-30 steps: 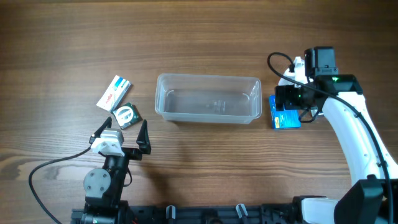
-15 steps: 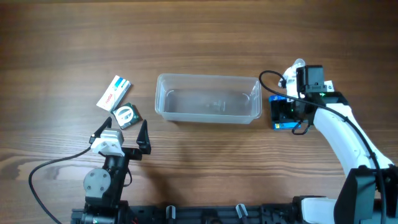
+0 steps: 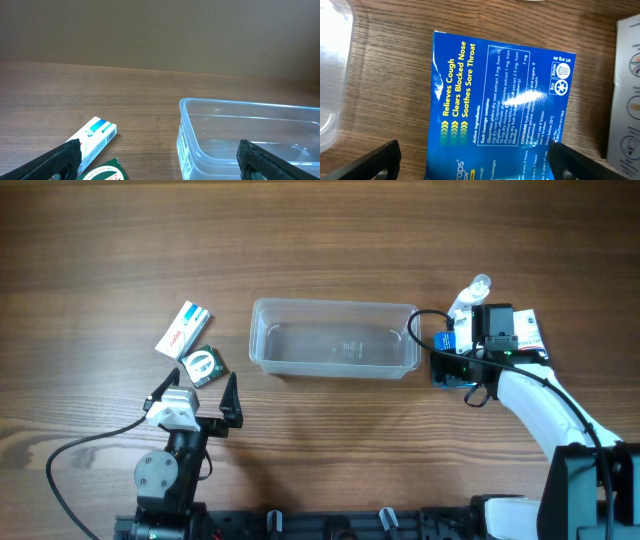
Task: Pack container
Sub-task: 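Lift the blue box with the right gripper toward the container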
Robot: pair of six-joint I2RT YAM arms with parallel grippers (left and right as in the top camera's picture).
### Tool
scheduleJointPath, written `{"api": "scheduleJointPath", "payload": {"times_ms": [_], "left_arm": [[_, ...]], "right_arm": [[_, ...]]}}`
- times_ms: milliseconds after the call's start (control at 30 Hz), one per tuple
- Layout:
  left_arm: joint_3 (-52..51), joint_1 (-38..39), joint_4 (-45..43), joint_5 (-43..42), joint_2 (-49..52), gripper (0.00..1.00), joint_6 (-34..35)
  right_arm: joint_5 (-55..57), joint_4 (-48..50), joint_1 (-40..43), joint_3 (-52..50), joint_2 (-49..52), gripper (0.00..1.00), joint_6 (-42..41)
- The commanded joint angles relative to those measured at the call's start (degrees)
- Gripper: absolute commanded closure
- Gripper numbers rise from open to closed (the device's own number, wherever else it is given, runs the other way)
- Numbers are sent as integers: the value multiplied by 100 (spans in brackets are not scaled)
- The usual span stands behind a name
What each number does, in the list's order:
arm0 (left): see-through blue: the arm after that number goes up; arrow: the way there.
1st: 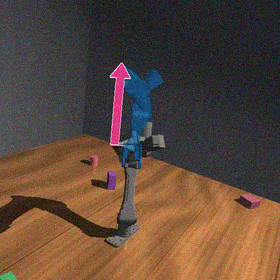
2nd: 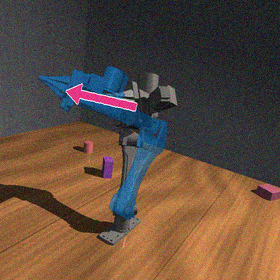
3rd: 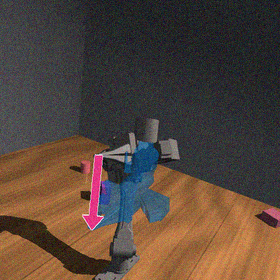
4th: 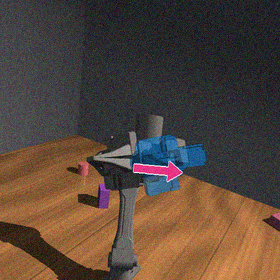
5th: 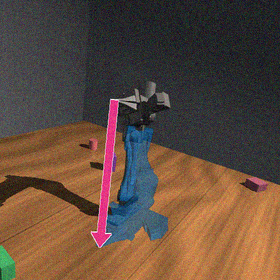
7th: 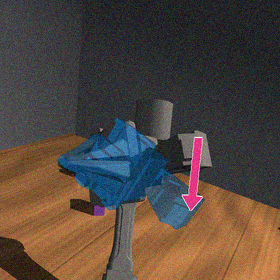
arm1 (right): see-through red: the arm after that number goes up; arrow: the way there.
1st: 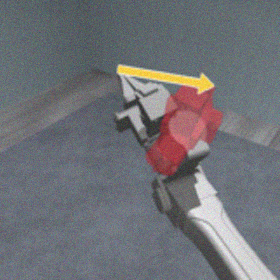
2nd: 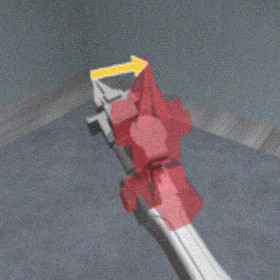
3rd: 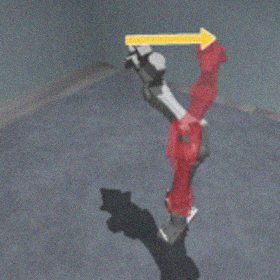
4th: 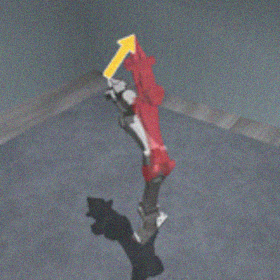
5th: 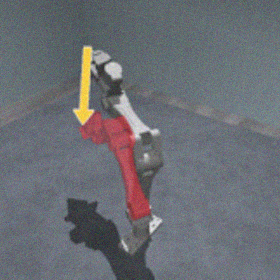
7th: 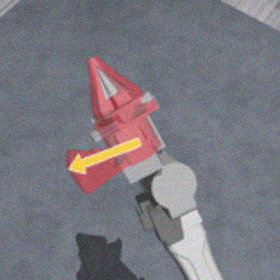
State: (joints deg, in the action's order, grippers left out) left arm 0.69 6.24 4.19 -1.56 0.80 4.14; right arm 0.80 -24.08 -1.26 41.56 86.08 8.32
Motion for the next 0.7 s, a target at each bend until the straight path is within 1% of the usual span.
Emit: {"api": "scheduleJointPath", "payload": {"times_ms": [0, 300, 667], "left_arm": [[-37, -42, 9, 9, -42, 0, -87], [-37, -42, 9, 9, -42, 0, -87], [-37, -42, 9, 9, -42, 0, -87]], "right_arm": [[199, -33, -17, -184, 72, 4, -223], [173, 103, -17, -186, 72, 0, -238], [70, 179, -17, -90, 4, 0, -245]]}}
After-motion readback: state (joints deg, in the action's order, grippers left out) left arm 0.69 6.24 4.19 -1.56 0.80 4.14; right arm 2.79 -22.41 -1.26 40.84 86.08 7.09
